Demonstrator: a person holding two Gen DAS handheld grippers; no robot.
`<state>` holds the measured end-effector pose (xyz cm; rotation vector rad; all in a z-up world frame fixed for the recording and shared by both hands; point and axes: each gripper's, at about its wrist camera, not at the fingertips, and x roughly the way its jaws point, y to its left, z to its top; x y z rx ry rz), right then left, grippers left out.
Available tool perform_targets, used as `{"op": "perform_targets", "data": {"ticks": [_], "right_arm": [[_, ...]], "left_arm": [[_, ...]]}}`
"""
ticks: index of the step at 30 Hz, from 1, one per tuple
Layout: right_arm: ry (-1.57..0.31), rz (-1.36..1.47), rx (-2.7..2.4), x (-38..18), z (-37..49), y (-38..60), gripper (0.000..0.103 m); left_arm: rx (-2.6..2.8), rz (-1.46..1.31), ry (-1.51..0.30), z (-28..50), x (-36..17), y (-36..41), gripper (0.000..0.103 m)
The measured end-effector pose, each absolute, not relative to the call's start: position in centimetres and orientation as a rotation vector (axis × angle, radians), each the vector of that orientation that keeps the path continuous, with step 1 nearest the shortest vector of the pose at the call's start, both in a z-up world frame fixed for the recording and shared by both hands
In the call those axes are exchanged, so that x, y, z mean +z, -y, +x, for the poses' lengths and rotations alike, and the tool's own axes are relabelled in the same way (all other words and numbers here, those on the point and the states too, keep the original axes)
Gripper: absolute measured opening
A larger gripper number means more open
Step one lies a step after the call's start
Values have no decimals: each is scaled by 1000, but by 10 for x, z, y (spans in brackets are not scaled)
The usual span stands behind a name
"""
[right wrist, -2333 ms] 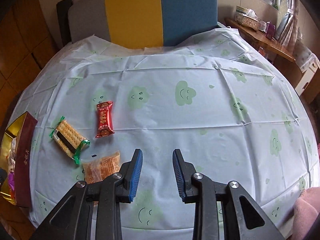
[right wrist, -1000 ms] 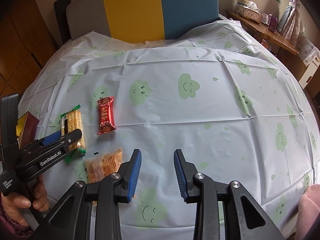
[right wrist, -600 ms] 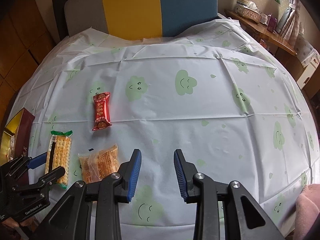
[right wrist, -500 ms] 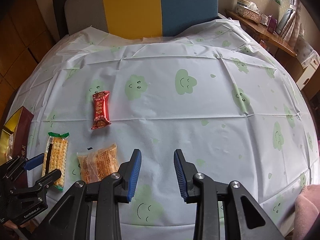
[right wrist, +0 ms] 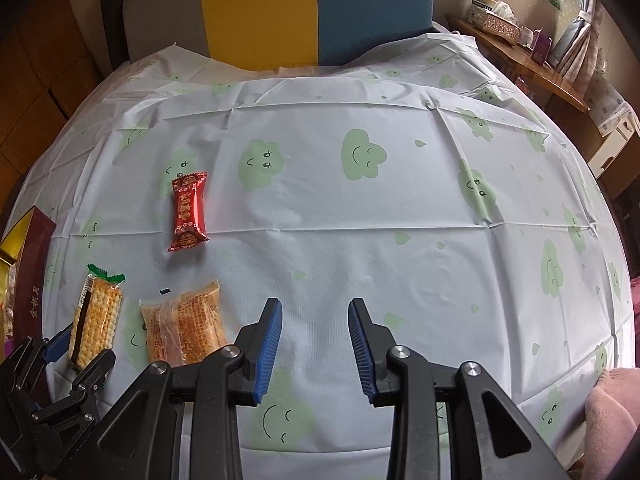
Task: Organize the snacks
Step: 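Grasp the saltine cracker pack with the left gripper and lift it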
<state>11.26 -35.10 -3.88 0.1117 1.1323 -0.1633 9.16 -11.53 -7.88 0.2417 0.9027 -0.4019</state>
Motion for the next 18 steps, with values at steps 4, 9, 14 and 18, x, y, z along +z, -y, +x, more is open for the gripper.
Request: {"op": "perform_targets", "data": {"ticks": [4, 9, 14, 18], "right_arm": [[-1139, 98, -161, -41, 112, 348, 35], [-1143, 83, -135, -43, 112, 342, 35], [-1148, 65, -112, -46, 113, 335, 35], [-1155, 89, -69, -48, 114, 332, 35]], "left_arm": [[-411, 206, -863, 88, -83, 110, 52], [-407, 210, -823, 83, -84, 110, 52], [-408, 194, -802, 81, -86, 108, 52], [-407, 190, -795, 81, -86, 109, 52]]}}
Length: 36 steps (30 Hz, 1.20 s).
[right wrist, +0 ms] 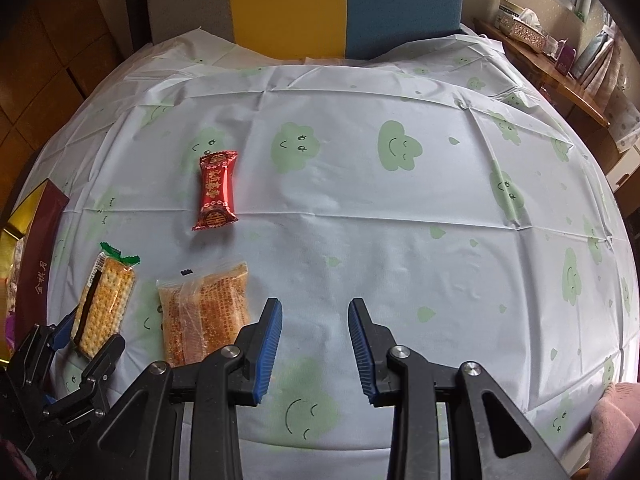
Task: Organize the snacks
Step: 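Grasp the saltine cracker pack with the left gripper and lift it, then carry the saltine pack with the left gripper while the right gripper grasps the red candy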
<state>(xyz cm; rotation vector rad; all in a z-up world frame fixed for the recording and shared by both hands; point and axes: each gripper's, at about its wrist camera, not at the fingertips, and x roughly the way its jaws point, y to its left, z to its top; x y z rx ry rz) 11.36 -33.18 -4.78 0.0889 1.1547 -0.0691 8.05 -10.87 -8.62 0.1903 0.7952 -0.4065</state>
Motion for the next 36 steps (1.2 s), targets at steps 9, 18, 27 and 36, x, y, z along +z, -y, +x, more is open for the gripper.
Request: {"op": "perform_targets", "data": {"ticks": [9, 18, 27, 36], "right_arm": [[-1160, 76, 105, -53, 114, 297, 48], [-1149, 96, 104, -48, 120, 289, 50], [-1142, 32, 75, -53, 200, 266, 50], [-1173, -85, 54, -67, 205, 259, 23]], "left_arm": [[-412, 175, -791, 80, -87, 106, 51], [-418, 159, -789, 80, -87, 104, 51], [-436, 119, -792, 81, -88, 96, 51], [-438, 116, -786, 80, -88, 97, 51]]}}
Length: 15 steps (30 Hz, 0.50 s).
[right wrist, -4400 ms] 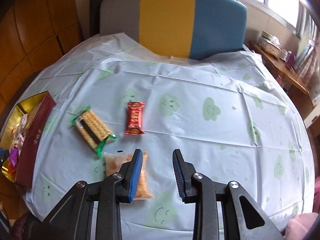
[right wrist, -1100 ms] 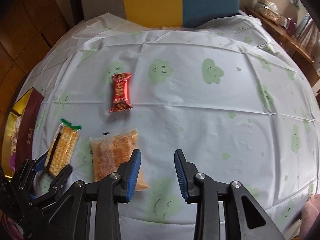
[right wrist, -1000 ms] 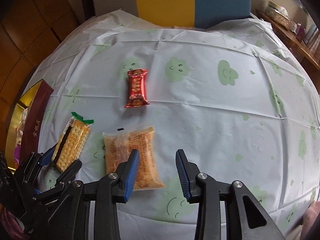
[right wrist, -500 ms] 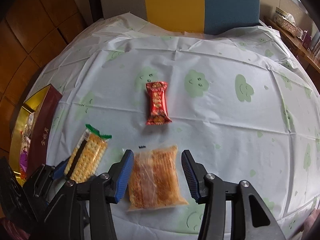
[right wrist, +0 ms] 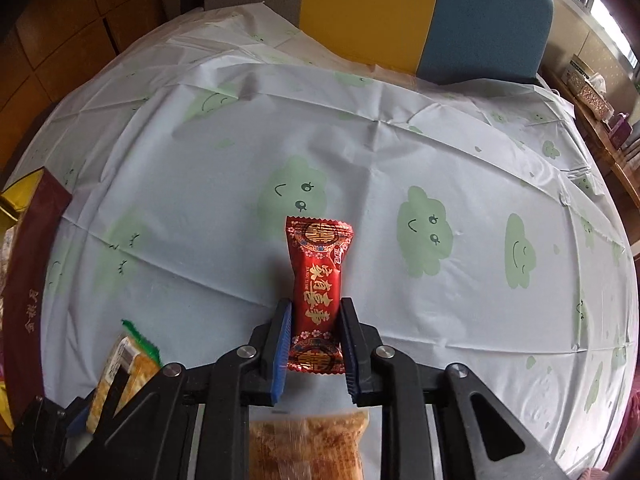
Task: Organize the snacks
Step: 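Carry the saltine pack with the left gripper while the right gripper grasps the red candy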
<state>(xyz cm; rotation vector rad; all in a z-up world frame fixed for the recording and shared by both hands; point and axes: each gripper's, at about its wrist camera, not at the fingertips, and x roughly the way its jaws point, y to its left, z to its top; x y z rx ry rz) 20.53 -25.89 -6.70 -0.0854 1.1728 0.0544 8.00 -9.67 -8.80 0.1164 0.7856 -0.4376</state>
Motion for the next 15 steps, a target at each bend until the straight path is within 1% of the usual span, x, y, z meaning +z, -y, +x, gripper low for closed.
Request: {"op": "perform_targets", "data": {"ticks": [6, 11, 15], "right_arm": [[-1233, -42, 23, -59, 156, 303, 23], [-1297, 6, -108, -74, 118, 349, 23], [-1315, 50, -127, -81, 111, 361, 23]], "left_arm": [[-433, 127, -782, 79, -89, 99, 51], [-427, 138, -780, 79, -89, 101, 51], [-419, 152, -779, 79, -90, 103, 51]]}}
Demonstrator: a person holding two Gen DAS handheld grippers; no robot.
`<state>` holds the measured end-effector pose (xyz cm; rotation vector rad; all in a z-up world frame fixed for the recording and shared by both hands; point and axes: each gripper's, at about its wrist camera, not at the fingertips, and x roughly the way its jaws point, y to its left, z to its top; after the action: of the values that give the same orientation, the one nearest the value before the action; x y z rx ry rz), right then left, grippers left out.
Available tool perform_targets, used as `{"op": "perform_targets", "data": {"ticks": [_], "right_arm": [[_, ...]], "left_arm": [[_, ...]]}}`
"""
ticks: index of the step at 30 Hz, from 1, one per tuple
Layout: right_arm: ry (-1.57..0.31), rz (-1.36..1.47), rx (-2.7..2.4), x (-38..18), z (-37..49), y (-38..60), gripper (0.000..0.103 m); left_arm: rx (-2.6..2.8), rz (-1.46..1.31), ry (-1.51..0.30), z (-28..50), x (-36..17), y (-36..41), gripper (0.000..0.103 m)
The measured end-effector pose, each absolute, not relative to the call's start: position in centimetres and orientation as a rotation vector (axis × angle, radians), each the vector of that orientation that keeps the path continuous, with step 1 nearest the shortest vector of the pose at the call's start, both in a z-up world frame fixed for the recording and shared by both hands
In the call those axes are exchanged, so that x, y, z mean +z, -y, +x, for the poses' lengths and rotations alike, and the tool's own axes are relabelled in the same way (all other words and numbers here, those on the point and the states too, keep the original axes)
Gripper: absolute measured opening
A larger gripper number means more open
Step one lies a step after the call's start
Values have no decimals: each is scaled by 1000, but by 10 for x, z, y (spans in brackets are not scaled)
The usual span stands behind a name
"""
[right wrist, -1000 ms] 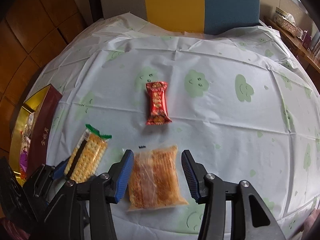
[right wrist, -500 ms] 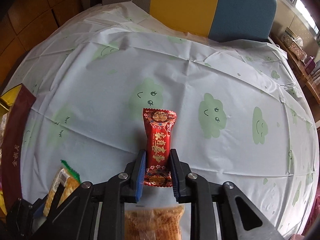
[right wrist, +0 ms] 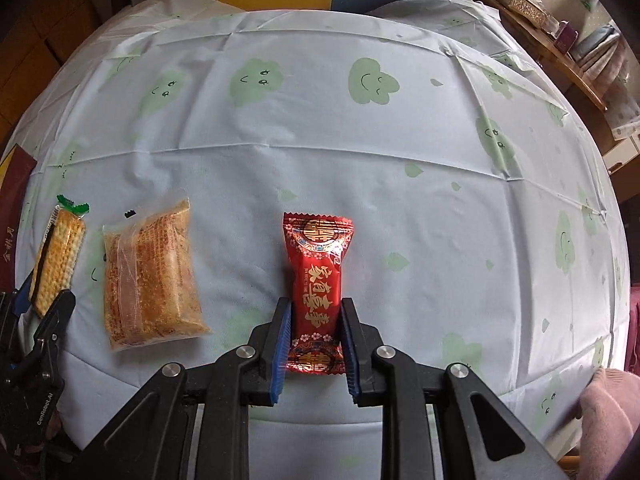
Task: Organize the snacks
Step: 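Carry the saltine pack with the left gripper while the right gripper grasps the red candy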
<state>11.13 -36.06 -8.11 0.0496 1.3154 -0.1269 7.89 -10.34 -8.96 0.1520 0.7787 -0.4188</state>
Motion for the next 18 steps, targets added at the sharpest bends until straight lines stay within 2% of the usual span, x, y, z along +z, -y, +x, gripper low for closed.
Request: {"op": "perform_targets", "data": {"ticks": [18], "right_arm": [[-1311, -38, -93, -84, 112, 345, 26]], "left_arm": [[-359, 166, -832, 69, -75, 107, 48]]}}
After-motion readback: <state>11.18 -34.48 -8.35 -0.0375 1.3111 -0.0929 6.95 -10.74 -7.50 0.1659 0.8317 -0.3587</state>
